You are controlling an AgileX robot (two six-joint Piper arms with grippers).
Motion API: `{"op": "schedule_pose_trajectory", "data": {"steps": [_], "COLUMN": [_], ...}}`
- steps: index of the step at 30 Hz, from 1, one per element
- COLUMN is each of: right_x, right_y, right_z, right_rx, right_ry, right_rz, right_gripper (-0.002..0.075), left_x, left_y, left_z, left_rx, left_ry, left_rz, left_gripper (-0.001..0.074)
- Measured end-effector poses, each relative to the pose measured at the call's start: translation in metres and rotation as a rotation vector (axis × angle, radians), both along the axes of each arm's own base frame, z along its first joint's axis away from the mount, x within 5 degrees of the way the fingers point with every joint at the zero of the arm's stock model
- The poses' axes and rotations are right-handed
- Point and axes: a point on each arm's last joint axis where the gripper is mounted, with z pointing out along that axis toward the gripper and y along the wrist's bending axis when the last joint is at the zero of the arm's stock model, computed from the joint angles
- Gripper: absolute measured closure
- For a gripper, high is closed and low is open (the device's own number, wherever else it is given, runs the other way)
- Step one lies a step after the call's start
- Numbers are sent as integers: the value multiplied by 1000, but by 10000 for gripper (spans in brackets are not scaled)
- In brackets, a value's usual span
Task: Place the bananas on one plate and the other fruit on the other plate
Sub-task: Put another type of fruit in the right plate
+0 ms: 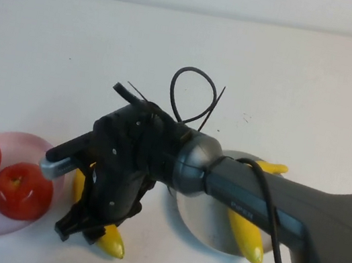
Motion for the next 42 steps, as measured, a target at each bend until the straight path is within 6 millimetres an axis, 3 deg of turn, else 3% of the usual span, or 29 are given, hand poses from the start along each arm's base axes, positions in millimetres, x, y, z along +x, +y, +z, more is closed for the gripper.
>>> {"op": "schedule_pose_trajectory", "data": {"steps": [4, 7, 10, 14, 18, 23, 33, 42], "right_x": [4, 11, 19, 22, 28, 37, 41, 38], "right_y": [-11, -26, -49, -83, -112, -127, -126, -130], "right_z": [12, 35, 60, 72, 64, 50, 37, 40], "right_rx": [-53, -60, -51, -71, -103, -121, -116, -137], "right_ry": [-22, -52, -86, -82, -53, -27, 36, 66], "right_rz": [-87, -166, -232, -329, -416, -466, -491, -499], "right_gripper": [419, 419, 419, 419, 419, 420, 378, 348], "left_x": [0, 0, 0, 0, 0, 0, 0, 0], "left_y": [0, 0, 0, 0, 0, 0, 0, 0], "left_z": [0, 0, 0, 0, 0, 0, 0, 0], "left_rx": [0, 0, 0, 0, 0, 0, 0, 0], "left_ry": [0, 0, 0, 0, 0, 0, 0, 0], "left_rz": [0, 0, 0, 0, 0, 0, 0, 0], "left_gripper": [738, 738, 738, 738, 738, 738, 738, 738]}}
